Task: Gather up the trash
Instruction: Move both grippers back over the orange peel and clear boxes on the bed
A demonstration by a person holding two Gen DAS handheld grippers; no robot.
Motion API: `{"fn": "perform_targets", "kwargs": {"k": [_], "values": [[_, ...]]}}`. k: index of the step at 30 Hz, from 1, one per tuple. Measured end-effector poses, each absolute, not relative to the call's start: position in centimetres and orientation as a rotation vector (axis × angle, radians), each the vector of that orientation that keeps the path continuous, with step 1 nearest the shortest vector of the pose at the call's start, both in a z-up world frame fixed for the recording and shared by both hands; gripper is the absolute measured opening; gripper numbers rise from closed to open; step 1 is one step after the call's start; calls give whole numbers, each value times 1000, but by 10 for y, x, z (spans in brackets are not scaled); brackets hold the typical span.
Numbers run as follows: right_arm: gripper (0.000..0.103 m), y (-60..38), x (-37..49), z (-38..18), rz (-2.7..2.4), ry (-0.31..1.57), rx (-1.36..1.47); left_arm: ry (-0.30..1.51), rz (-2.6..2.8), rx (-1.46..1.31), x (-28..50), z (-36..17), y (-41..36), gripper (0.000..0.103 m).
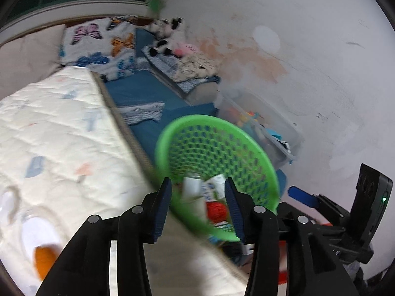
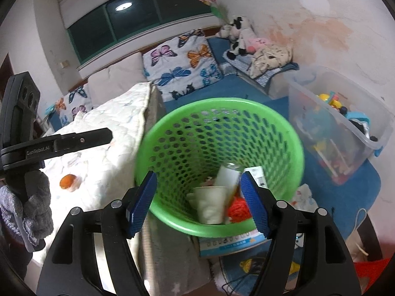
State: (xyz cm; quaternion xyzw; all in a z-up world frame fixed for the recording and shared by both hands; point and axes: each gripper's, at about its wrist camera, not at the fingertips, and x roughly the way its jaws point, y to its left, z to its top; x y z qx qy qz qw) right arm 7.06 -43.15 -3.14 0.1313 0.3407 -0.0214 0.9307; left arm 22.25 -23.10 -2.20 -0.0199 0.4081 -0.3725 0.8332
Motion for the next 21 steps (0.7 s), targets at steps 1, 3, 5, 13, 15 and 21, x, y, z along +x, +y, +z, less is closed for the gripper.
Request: {"fn": "perform_targets", "kwargs": {"k": [1, 3, 5, 13, 15, 21], "values": [[71, -426, 73, -31, -32, 699, 265, 860, -773, -44, 223, -22, -222, 45], [71, -415, 77, -30, -6, 703, 256, 846, -727, -39, 223, -21, -198, 51], [71, -403, 82, -28, 17, 703, 244, 836, -687, -32, 224, -21, -180, 52], [71, -345, 106, -23, 137, 720, 204, 801, -526, -5, 229, -22, -91, 61], [71, -332, 111, -22, 163, 725, 192, 795, -491, 4, 231, -23, -73, 62], [71, -287, 125, -21, 253, 745, 150, 814, -415, 25, 245, -33, -14, 71]]}}
